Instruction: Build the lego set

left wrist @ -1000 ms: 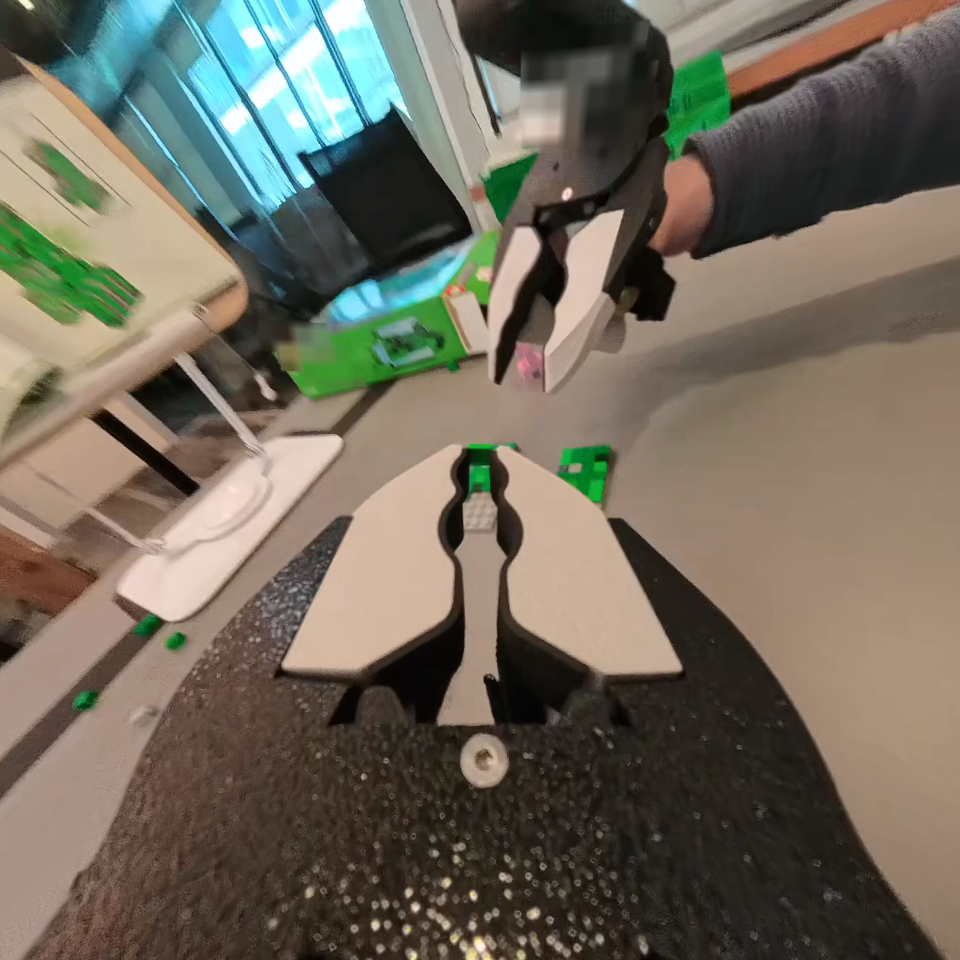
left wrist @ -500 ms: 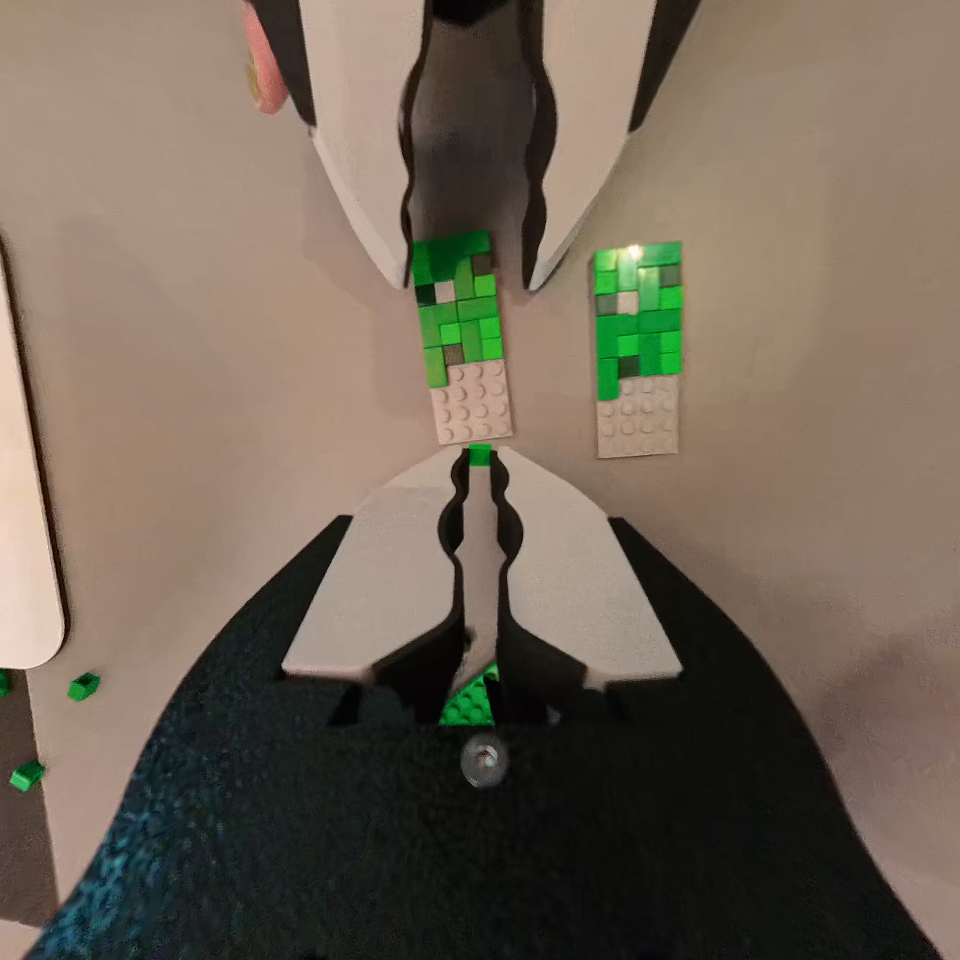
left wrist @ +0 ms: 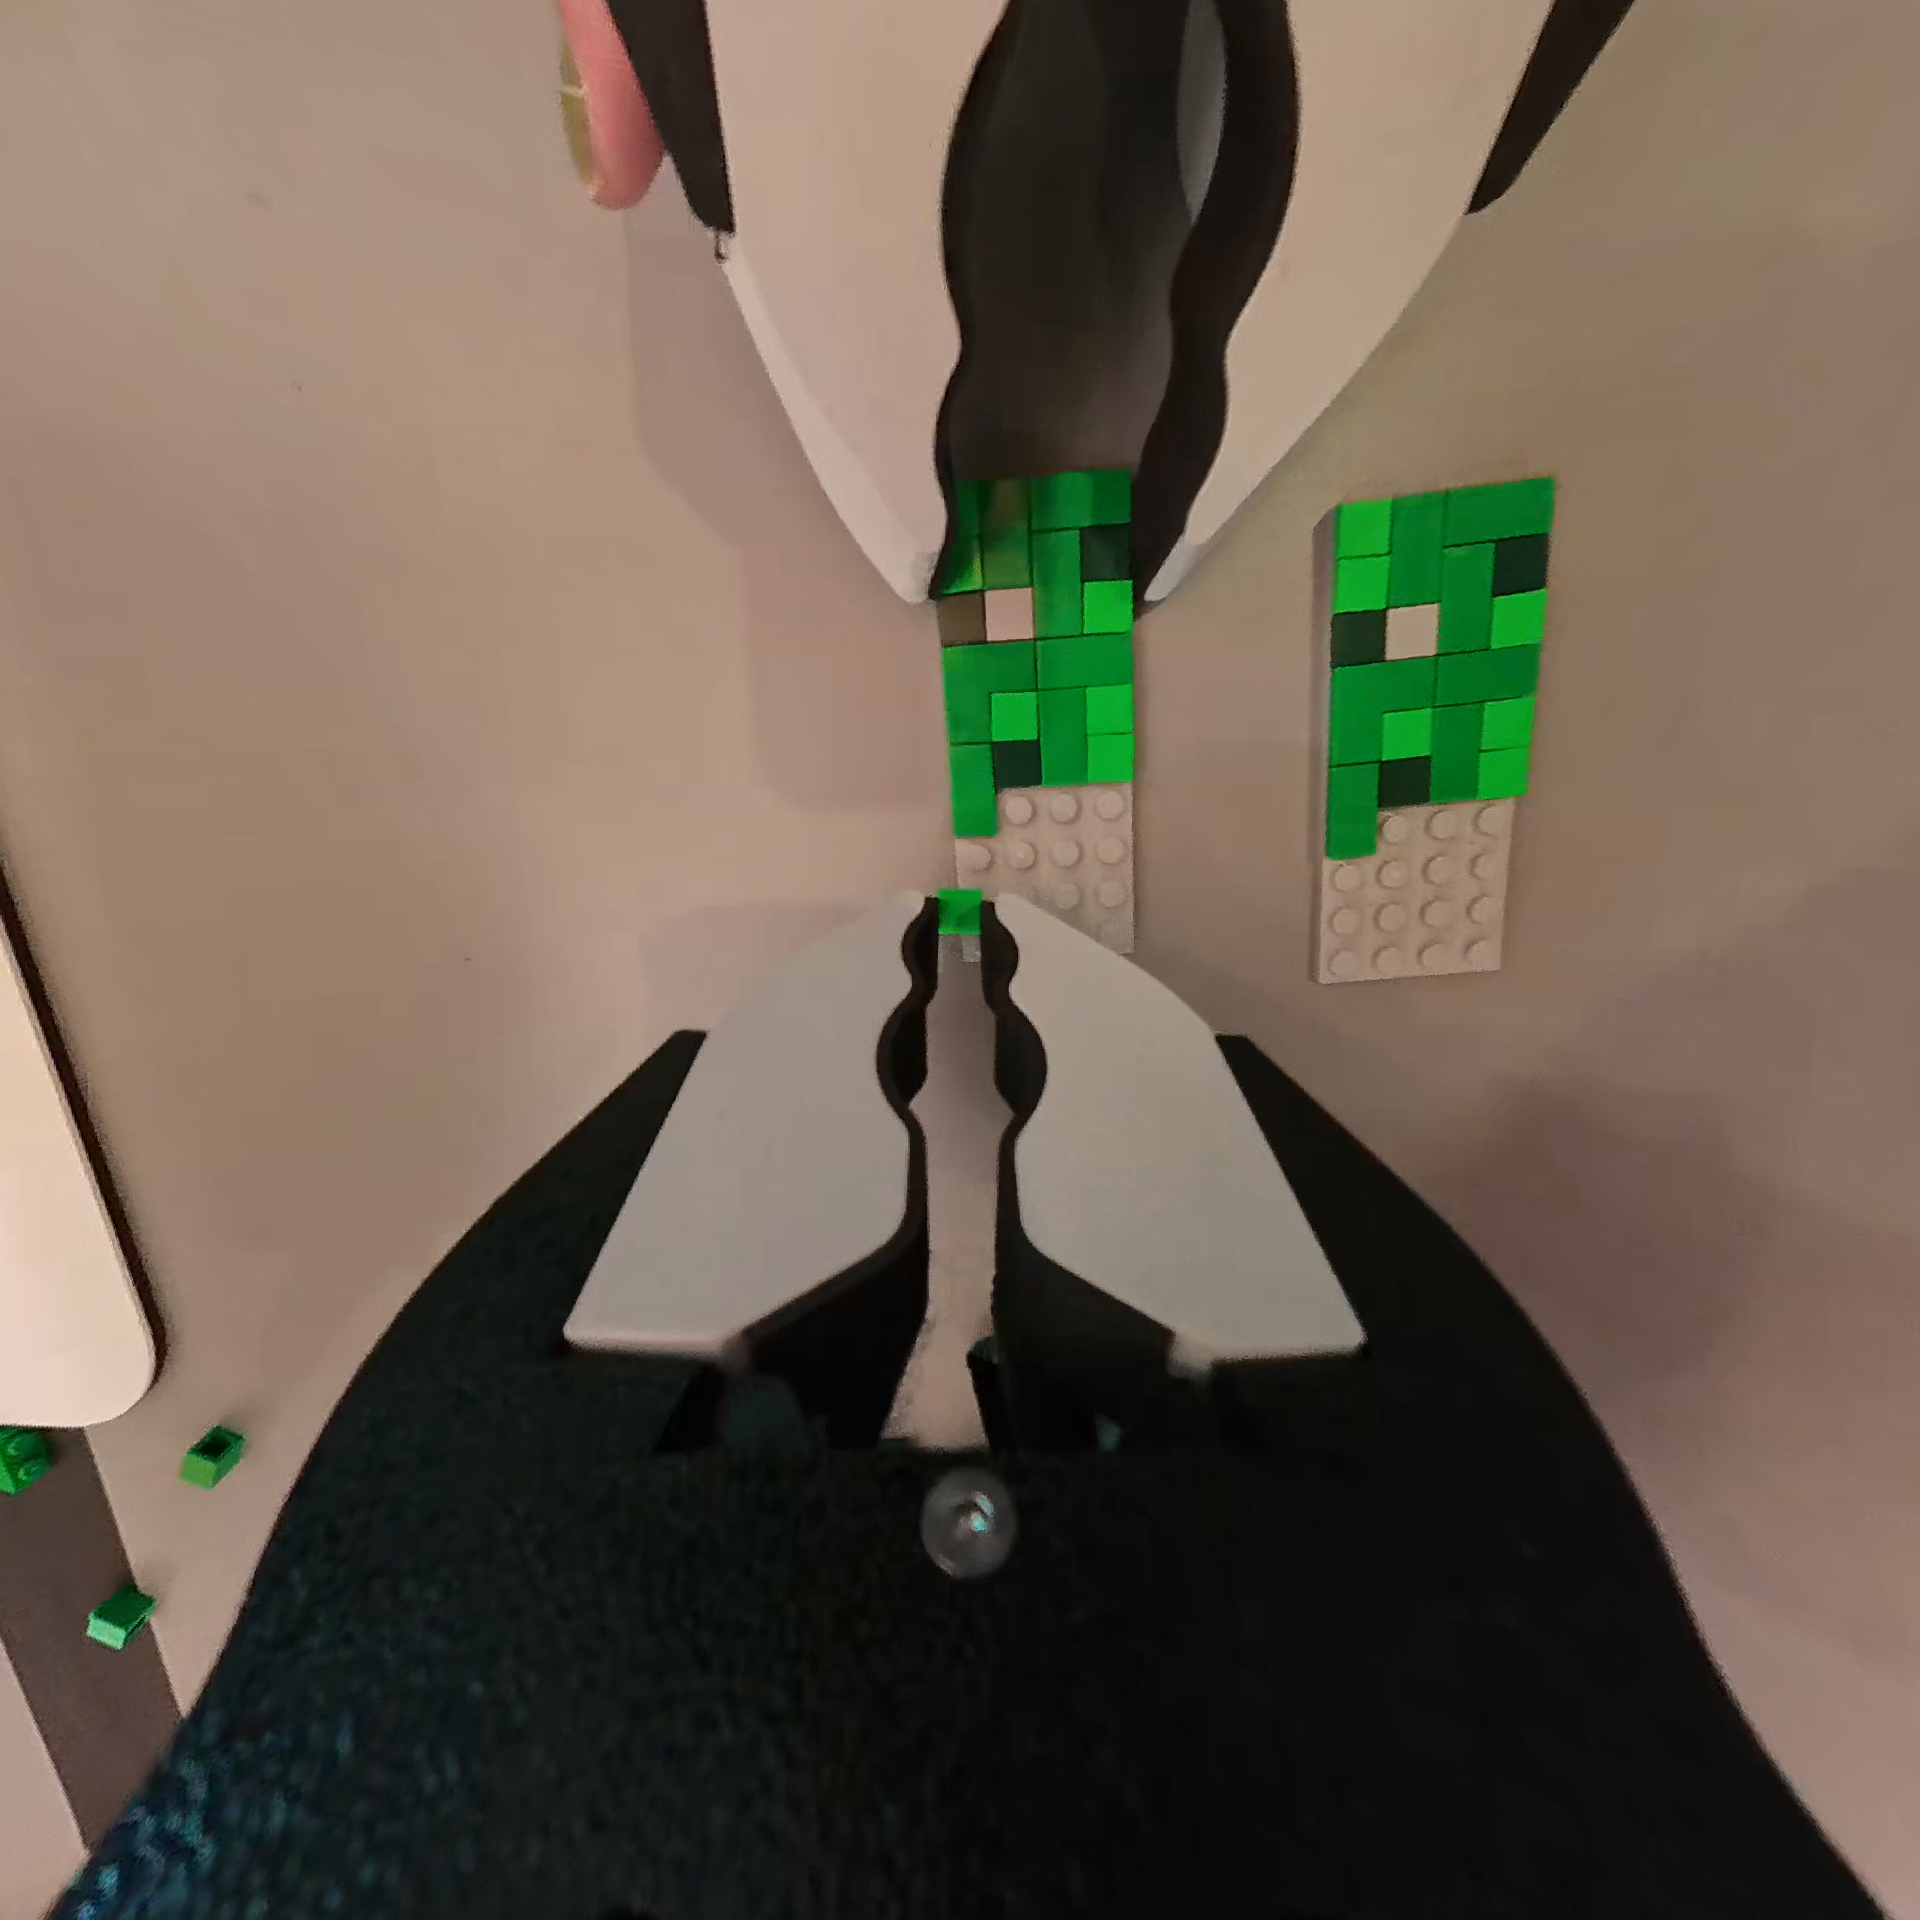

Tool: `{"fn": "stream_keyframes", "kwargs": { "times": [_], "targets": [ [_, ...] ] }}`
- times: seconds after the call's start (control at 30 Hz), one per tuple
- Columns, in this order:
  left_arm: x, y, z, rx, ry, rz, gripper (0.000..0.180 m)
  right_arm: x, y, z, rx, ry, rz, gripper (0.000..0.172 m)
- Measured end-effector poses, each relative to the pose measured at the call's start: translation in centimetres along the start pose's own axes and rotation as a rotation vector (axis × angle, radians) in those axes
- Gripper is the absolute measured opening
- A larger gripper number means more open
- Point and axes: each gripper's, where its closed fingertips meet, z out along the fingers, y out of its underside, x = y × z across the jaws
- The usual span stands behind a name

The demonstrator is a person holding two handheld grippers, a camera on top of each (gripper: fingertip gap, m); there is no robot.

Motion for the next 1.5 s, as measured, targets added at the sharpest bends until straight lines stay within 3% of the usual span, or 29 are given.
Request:
{"fn": "stream_keyframes", "kwargs": {
  "times": [0.57,1.27,1.5],
  "targets": [
    [0.5,-0.7,0.6,-0.038,0.079,-0.102,0.007,-0.2,-0.1,-0.2,0.031,-0.014,0.023,0.032],
    [0.4,-0.3,-0.1,0.126,0.048,-0.116,0.017,-0.2,-0.1,-0.2,0.037,-0.016,0.026,0.032],
    [-0.1,-0.7,-0.1,0.127,0.017,-0.081,0.006,-0.2,-0.1,-0.2,0.038,-0.017,0.026,0.032]
  ]
}}
